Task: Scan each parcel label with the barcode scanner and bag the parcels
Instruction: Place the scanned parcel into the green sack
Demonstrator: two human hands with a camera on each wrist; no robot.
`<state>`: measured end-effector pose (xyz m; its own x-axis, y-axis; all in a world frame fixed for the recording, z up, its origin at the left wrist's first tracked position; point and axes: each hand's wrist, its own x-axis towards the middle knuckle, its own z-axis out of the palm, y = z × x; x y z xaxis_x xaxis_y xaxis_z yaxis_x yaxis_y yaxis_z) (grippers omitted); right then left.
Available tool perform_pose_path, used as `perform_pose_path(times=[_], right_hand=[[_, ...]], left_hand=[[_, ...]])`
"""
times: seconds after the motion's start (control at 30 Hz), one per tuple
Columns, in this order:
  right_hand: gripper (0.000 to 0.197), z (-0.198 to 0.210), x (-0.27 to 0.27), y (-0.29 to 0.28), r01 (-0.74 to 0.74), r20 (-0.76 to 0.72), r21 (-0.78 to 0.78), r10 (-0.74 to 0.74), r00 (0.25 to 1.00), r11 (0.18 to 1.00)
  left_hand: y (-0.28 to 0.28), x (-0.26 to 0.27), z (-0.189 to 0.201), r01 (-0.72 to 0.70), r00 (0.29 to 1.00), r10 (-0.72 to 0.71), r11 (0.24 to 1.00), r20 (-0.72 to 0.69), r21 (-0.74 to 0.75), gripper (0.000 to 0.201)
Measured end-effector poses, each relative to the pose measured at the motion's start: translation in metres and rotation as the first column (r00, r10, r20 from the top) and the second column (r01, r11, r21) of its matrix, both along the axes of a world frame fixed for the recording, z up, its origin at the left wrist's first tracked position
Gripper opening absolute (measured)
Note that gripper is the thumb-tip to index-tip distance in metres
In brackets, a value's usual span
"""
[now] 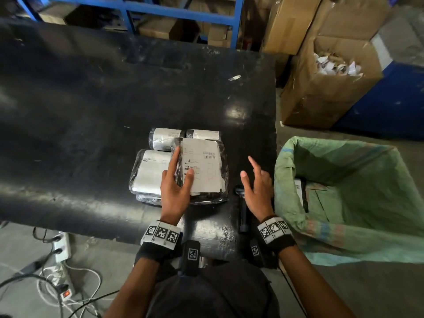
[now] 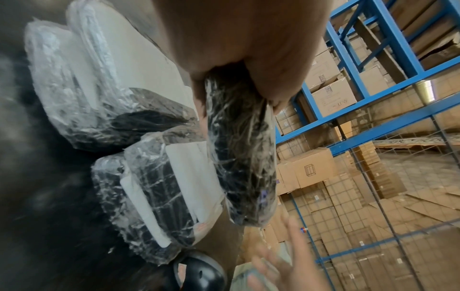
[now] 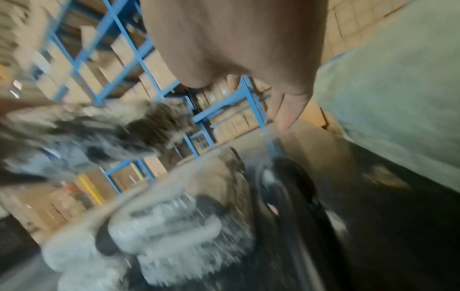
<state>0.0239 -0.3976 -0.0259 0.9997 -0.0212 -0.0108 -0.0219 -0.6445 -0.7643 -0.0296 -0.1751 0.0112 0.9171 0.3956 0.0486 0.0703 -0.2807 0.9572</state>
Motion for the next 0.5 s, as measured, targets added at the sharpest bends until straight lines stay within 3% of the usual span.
perform_pose_path(times=[0.13,0.2,0.5], right_hand=[[0.051,0.044,0.007,0.019,-0.167,-0.078,0.278,0.196,0.978,0.946],[0.054,0.054,0.008,0.026,-0.194,-0.047,0.38,0.228,0.972,0.904],[0.053,0.071,0.018,0.007,-0.079,0.036,0.456,0.07,0.997,0.886]], left_hand=[[-0.011,0.019,0.012,0.06,0.995,-0.054,0.996,0.089,-0.064,0.064],[-0.018,0.028,0.018,0.098,0.987,-0.082,0.988,0.136,-0.119,0.064],[-0.052,0.058,0.031,0.258,0.96,-0.213,0.926,0.182,-0.277,0.063]])
